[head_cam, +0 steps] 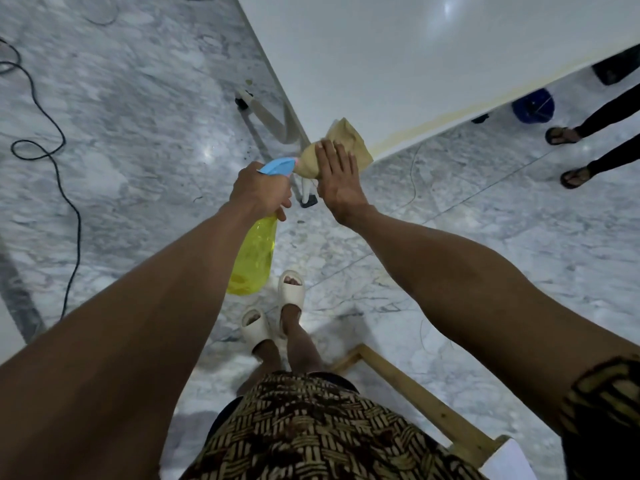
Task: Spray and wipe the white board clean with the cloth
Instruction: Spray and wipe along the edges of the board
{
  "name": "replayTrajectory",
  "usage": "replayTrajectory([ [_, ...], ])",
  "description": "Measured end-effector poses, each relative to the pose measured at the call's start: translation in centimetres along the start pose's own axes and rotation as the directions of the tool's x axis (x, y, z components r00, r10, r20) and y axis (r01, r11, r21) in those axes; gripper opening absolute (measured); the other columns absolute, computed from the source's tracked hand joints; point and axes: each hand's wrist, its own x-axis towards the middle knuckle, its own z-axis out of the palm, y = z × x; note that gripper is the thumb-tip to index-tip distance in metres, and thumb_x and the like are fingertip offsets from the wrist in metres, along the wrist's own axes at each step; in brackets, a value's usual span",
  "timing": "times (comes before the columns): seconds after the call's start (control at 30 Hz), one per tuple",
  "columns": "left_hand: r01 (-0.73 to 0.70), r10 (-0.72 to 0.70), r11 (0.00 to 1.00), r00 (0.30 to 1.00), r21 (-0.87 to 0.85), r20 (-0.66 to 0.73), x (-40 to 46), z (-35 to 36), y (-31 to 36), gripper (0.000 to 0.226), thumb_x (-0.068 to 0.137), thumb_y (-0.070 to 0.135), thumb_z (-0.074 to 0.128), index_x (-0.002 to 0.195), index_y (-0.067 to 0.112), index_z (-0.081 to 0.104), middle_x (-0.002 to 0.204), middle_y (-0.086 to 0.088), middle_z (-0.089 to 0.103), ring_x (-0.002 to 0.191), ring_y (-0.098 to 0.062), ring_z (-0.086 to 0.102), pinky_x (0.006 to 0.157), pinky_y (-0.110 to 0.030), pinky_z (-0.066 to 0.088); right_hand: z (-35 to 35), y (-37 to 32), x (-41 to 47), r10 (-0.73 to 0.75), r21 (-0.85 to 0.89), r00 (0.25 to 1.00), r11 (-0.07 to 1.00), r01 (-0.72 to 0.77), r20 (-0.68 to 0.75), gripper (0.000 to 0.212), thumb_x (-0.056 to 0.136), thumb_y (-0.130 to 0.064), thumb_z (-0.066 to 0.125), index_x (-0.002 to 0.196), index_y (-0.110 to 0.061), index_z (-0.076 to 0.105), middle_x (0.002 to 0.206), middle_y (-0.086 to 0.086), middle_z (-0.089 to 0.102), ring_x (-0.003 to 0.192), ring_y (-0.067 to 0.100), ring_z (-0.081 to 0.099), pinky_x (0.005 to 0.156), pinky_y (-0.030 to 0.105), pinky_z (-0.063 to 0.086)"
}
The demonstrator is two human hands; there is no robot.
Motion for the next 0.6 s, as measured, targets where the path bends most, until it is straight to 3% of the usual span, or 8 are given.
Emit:
replayTrajectory([
  [0.17,-0.008,0.008,1.000,1.000,0.022,0.007,-0.7,-0.4,0.2,0.040,0.088,0.017,0.062,0.125,0.007,0.074,0.079,-0.011,0.073,0.087,-0.043,0.078,0.074,-0.051,0.067,-0.5,0.4,-0.5,-0.025,0.105,1.000,0.994,0.024,0.001,0.065,0.099,-0.009,0.040,0.156,-0.003,0.010,0.165,0.015,0.005,0.152,0.035,0.003,0.123,0.051,0.004],
  [0.33,-0.031,0.030,0.997,0.999,0.066,0.017,-1.5,-0.9,0.7,0.042,0.083,0.011,0.059,0.122,0.010,0.076,0.076,-0.008,0.073,0.085,-0.043,0.078,0.074,-0.049,0.067,-1.8,0.4,-1.3,-0.025,0.237,0.997,0.971,0.007,0.074,0.079,0.092,-0.007,0.053,0.155,0.000,0.007,0.164,0.018,0.002,0.152,0.034,0.000,0.123,0.048,0.003],
  [0.43,-0.056,0.055,0.996,0.998,0.073,0.025,-2.5,-1.1,1.6,0.042,0.085,0.014,0.059,0.121,0.021,0.079,0.076,-0.008,0.072,0.081,-0.040,0.078,0.076,-0.049,0.067,-3.3,0.0,-1.2,0.058,0.369,0.981,0.921,-0.124,0.184,0.065,0.096,-0.013,0.035,0.154,0.002,0.013,0.163,0.021,0.008,0.152,0.035,0.007,0.123,0.046,0.008],
  [0.5,-0.064,0.063,0.995,0.998,0.075,0.020,-3.0,-1.3,2.4,0.042,0.078,0.023,0.060,0.115,0.012,0.079,0.073,-0.008,0.073,0.079,-0.041,0.078,0.077,-0.052,0.067,-5.9,-0.6,-1.3,0.203,0.521,0.955,0.803,-0.288,0.215,0.051,0.106,-0.012,0.026,0.154,0.000,0.018,0.159,0.018,0.024,0.148,0.030,0.023,0.119,0.031,0.025],
  [0.53,-0.063,0.062,0.995,0.998,0.075,0.018,-3.2,-1.4,2.9,0.042,0.076,0.023,0.060,0.109,0.005,0.078,0.071,-0.008,0.073,0.075,-0.041,0.077,0.078,-0.054,0.067,-6.7,-0.2,-1.3,0.227,0.617,0.928,0.697,-0.367,0.296,0.047,0.108,-0.013,0.026,0.153,-0.001,0.023,0.151,0.015,0.036,0.140,0.027,0.035,0.108,0.020,0.036],
  [0.6,-0.067,0.067,0.996,0.998,0.063,0.012,-4.0,-1.3,4.2,0.039,0.077,0.022,0.060,0.105,-0.002,0.074,0.070,-0.010,0.073,0.071,-0.040,0.074,0.078,-0.054,0.065,-8.3,0.4,-1.2,0.243,0.742,0.904,0.517,-0.427,0.352,0.044,0.106,-0.010,0.034,0.149,-0.006,0.030,0.133,0.014,0.051,0.122,0.029,0.052,0.086,0.021,0.047],
])
